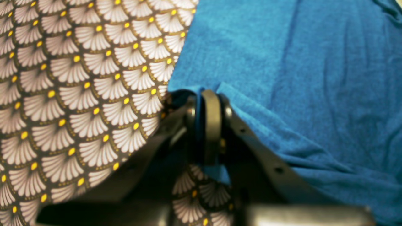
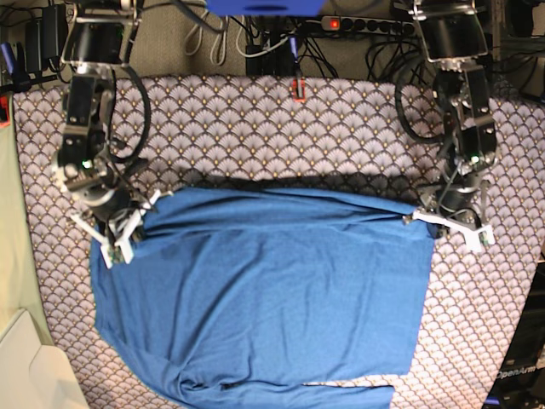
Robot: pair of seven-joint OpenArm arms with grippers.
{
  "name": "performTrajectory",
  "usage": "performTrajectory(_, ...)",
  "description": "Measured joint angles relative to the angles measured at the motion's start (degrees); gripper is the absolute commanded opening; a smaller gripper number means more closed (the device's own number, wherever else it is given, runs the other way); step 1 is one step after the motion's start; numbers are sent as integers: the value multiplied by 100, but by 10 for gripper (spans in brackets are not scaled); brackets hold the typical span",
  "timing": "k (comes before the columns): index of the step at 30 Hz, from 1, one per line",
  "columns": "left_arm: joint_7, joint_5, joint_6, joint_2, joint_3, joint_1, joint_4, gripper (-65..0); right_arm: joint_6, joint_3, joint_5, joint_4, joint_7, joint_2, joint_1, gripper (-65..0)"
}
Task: Fold the T-shirt properly
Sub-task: 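Drag the held shirt edge further toward the hem with both grippers, then lay the folded edge down and release with both grippers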
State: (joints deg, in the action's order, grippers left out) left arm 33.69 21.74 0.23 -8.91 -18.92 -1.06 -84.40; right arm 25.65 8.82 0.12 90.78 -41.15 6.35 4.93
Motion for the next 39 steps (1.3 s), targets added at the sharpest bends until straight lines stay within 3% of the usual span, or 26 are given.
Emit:
performTrajectory(17,37,-4,20,-7,28,-605,348,-647,2,-616,-7,-1491,4,518,1093,-650)
performTrajectory(35,42,-39,2,-13,37,-1641,1392,-647,0,-1126,-4,-3073,55,654,2361,-650)
performTrajectory(39,39,-39,0,-15,37,-1891,1631,-647,0,-1156,0,-3228,348,702,2487,-650)
